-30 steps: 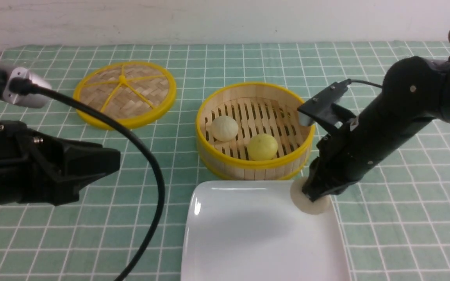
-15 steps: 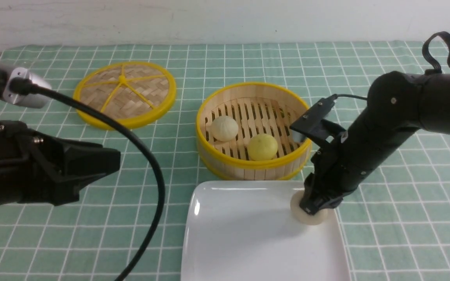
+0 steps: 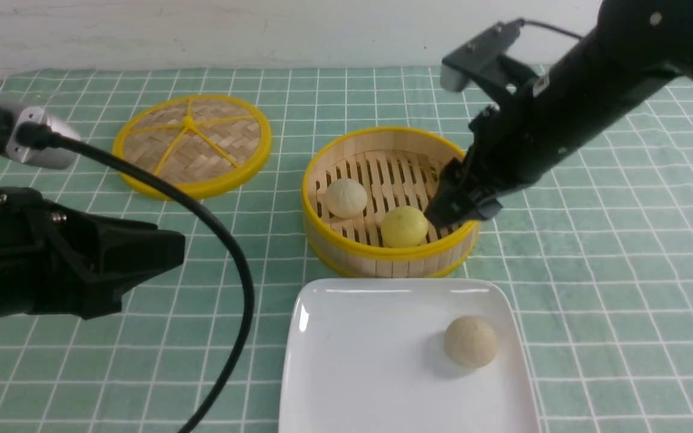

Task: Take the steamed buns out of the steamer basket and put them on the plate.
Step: Use the right arm to grab the steamed stuffed bun that is closest to it

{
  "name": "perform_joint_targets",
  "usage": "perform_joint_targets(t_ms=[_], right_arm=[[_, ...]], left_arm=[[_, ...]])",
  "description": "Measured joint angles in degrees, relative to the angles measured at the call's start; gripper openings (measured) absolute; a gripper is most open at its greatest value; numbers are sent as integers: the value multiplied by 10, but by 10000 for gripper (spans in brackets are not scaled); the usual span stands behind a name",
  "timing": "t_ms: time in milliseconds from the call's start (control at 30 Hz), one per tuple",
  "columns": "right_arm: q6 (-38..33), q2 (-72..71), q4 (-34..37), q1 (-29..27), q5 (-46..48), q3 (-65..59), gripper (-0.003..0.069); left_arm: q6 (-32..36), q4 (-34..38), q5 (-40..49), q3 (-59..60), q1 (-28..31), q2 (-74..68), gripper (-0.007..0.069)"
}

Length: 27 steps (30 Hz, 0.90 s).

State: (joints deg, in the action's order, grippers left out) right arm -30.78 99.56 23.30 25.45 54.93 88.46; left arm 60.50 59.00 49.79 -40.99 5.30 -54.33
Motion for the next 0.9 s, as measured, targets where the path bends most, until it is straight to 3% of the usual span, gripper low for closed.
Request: perform_joint_targets(t_ms=[300, 900], right_arm=[[10, 55, -10, 0, 5, 77, 346], [25, 229, -37, 0, 29, 187, 339]], left_arm=[[0, -1, 0, 0, 0, 0, 293], [0, -2, 13, 0, 0, 0, 293]])
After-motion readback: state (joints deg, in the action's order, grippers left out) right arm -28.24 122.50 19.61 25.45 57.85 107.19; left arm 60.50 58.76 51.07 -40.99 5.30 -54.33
